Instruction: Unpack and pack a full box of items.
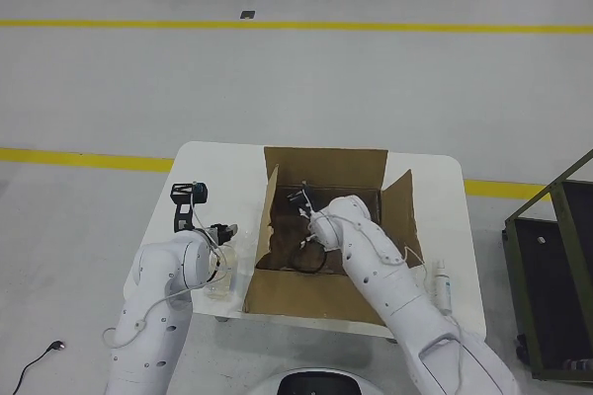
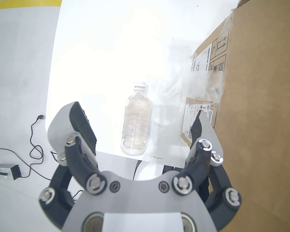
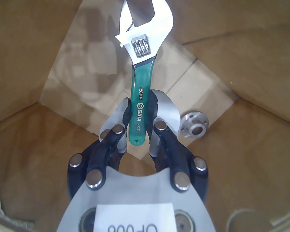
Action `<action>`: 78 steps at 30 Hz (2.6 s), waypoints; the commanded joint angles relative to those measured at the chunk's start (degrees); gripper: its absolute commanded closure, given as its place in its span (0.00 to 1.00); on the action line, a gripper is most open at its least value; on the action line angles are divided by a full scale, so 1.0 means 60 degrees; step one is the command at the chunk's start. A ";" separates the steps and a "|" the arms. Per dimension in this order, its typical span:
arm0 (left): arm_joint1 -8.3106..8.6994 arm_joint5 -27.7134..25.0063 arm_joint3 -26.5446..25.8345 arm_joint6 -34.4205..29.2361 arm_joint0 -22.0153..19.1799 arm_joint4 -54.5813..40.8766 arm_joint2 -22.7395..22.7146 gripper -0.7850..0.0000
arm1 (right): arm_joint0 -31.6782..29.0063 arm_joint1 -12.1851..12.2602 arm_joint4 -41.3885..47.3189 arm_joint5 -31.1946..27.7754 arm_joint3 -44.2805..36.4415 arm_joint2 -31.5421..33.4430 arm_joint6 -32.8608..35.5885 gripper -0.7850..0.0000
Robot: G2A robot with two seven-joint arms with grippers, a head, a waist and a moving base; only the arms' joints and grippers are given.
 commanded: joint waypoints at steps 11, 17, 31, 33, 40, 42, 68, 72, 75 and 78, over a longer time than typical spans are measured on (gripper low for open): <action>0.0000 0.0000 0.0000 0.0000 0.0000 0.0000 0.0000 0.00 | -0.3323 0.0737 -0.1087 -0.0768 -0.6047 0.1614 0.1498 1.00; 0.0000 0.0000 0.0000 0.0000 0.0000 0.0000 0.0000 0.00 | -0.3323 0.0737 -0.1087 -0.0768 -0.6047 0.1614 0.1498 1.00; 0.0000 0.0000 0.0000 0.0000 0.0000 0.0000 0.0000 0.00 | -0.3720 0.0801 -0.1209 -0.1074 -0.7008 0.1547 0.0968 1.00; 0.0000 0.0000 0.0000 0.0000 0.0000 0.0000 0.0000 0.00 | -0.3908 0.0829 -0.1197 -0.1098 -0.7582 0.1591 0.0982 1.00; 0.0000 0.0000 0.0000 0.0000 0.0000 0.0000 0.0000 0.00 | -0.4773 0.0967 -0.0950 -0.1278 -0.9708 0.2095 0.1102 1.00; 0.0000 0.0000 0.0000 0.0000 0.0000 0.0000 0.0000 0.00 | -0.5059 0.1013 -0.0856 -0.1342 -1.0265 0.2309 0.1138 1.00; 0.0000 0.0000 0.0000 0.0000 0.0000 0.0000 0.0000 0.00 | -0.6435 0.1259 -0.0014 -0.1580 -1.2246 0.3597 0.1000 1.00; 0.0000 0.0000 0.0000 0.0000 0.0000 0.0000 0.0000 0.00 | -0.6685 0.1296 -0.0003 -0.1597 -1.2375 0.3681 0.0601 1.00; 0.0000 0.0000 0.0000 0.0000 0.0000 0.0000 0.0000 0.00 | -0.6971 0.1347 0.0174 -0.1572 -1.2778 0.3973 0.0526 1.00; 0.0000 0.0000 0.0000 0.0000 0.0000 0.0000 0.0000 0.00 | -0.7269 0.1397 0.0633 -0.1552 -1.3237 0.4380 0.0541 1.00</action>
